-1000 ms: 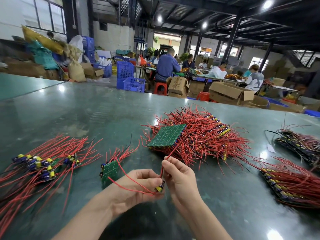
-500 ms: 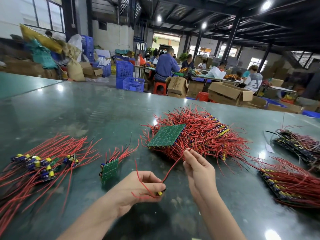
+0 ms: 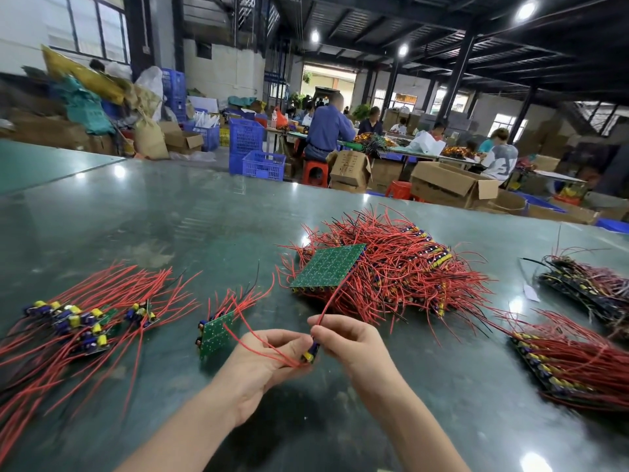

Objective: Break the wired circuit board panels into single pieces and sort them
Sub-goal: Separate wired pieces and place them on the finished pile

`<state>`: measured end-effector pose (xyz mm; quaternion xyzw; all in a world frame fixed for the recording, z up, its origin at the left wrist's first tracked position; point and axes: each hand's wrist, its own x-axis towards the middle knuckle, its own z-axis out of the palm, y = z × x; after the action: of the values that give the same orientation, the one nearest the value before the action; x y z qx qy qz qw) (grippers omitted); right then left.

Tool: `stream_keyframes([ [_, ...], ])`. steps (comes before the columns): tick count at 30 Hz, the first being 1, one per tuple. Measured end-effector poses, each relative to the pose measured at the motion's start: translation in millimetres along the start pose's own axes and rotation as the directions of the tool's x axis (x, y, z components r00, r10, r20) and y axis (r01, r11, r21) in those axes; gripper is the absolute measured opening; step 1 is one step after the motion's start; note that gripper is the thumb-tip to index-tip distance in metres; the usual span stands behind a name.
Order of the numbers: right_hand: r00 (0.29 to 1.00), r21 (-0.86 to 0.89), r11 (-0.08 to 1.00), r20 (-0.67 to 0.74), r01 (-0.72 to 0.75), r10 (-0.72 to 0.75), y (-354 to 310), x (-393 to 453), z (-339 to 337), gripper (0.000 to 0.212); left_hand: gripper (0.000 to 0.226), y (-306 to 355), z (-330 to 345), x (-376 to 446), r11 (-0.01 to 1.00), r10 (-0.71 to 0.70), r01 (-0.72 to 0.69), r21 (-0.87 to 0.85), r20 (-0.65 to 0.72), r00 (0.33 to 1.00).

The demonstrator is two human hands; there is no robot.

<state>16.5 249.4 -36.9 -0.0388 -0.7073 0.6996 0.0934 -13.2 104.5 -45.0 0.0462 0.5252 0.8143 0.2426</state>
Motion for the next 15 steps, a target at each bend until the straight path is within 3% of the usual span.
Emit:
stream_keyframes([
  [9,0.960,-0.221,0.956,-0.156,0.194,-0.231,3.7,-3.1,8.1,0.031,0.007,1.4,2.0,-1.4,0.998,-0.035,0.033,0.047,0.028,0.999],
  [15,0.968,-0.075,0.979,-0.154,0.187,-0.197,-1.1,-0.7,3.5,0.026,0.010,4.4,-0.1,-1.5,0.996,-0.068,0.066,0.054,0.043,0.997],
])
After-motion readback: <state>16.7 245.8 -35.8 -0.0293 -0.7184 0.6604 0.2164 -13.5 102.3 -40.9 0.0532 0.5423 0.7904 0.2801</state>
